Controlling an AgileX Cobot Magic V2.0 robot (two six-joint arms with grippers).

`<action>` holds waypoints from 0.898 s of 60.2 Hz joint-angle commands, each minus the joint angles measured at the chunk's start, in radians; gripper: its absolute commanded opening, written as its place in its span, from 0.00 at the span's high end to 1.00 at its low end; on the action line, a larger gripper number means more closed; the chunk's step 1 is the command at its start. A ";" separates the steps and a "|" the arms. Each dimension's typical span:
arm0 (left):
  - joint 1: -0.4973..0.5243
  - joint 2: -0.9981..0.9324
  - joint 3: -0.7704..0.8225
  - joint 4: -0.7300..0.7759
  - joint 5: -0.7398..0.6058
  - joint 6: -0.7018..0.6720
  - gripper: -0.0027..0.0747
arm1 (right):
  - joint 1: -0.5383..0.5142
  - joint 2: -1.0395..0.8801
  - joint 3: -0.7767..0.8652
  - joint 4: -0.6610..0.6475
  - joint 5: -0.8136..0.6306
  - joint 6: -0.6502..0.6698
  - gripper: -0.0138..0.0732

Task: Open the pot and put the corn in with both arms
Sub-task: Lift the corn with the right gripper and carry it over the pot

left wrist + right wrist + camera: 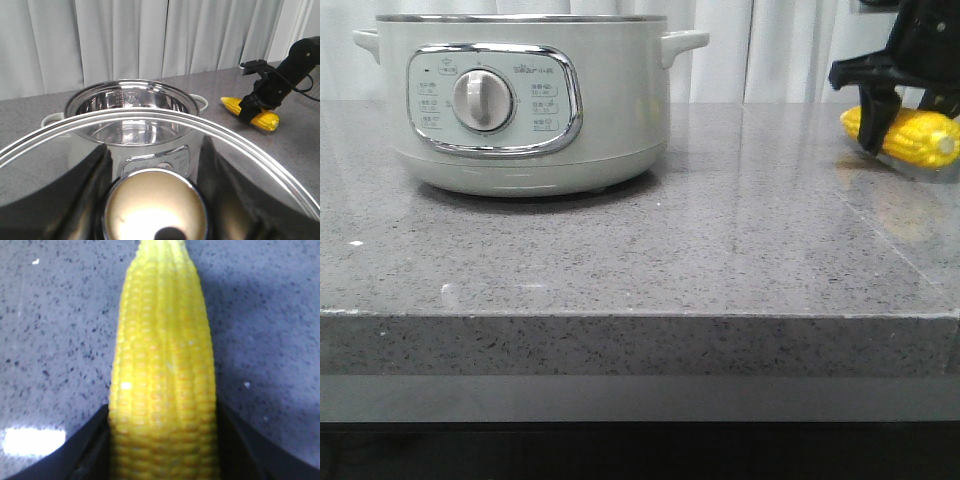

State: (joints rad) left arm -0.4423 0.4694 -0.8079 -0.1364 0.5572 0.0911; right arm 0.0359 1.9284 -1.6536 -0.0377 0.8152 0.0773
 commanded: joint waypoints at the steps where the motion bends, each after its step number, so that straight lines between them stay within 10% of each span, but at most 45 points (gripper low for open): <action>1: -0.005 0.001 -0.038 -0.014 -0.152 -0.002 0.65 | 0.000 -0.114 -0.033 0.005 -0.012 -0.007 0.49; 33: -0.005 0.001 -0.038 -0.014 -0.152 -0.002 0.65 | 0.164 -0.554 0.295 0.142 -0.108 -0.052 0.49; 54: -0.005 0.001 -0.038 -0.014 -0.152 -0.002 0.65 | 0.454 -0.549 0.195 0.142 -0.203 -0.067 0.49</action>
State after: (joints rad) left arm -0.4423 0.4694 -0.8079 -0.1364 0.5572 0.0911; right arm 0.4423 1.3731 -1.3755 0.0982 0.7100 0.0234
